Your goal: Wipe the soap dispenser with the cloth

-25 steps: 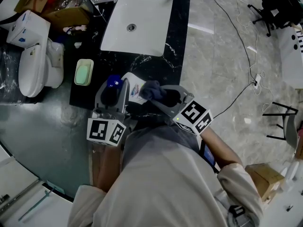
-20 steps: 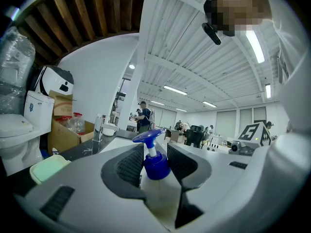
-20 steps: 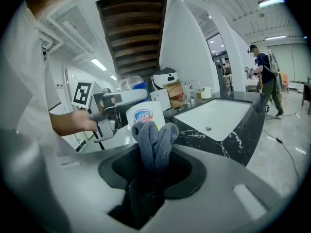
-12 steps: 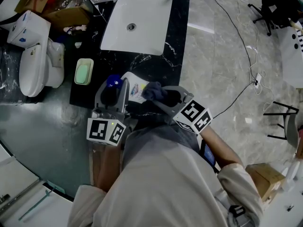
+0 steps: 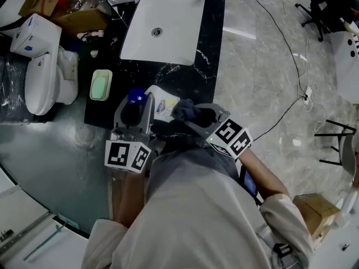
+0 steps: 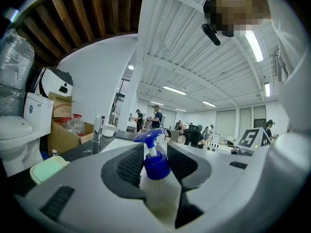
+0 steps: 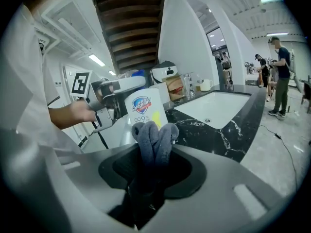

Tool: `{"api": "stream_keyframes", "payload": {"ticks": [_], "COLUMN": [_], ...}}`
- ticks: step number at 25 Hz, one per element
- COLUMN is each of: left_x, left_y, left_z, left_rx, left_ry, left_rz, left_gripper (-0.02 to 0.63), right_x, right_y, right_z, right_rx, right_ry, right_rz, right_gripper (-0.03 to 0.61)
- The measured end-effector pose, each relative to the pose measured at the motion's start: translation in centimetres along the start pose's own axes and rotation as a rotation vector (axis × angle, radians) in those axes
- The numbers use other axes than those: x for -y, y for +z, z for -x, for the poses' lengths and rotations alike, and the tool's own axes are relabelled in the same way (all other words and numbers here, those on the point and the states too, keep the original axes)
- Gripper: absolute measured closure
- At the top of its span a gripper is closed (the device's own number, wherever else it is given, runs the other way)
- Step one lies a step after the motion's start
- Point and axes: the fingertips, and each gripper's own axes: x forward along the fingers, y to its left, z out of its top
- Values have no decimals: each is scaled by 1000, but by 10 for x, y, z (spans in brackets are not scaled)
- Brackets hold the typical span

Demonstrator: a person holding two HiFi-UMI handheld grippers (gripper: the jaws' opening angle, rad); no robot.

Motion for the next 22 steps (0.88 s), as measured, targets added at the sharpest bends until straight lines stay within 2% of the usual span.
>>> {"api": "stream_keyframes", "payload": {"ticks": [6,22], "left_x": [3,6], "left_y": [1,1], "left_z": [-1,-2], "left_rx": [-2,-1], "left_ry": [0,-8], "left_rz": [-13,-31], "left_gripper": [469,469], "right_x": [-3,-16], "right_y": [-10,-18], "right_z": [0,-6], "right_rx": [-38,-119], "right_ry": [2,112], "right_rz": [8,-6], "right_gripper": [456,456]}}
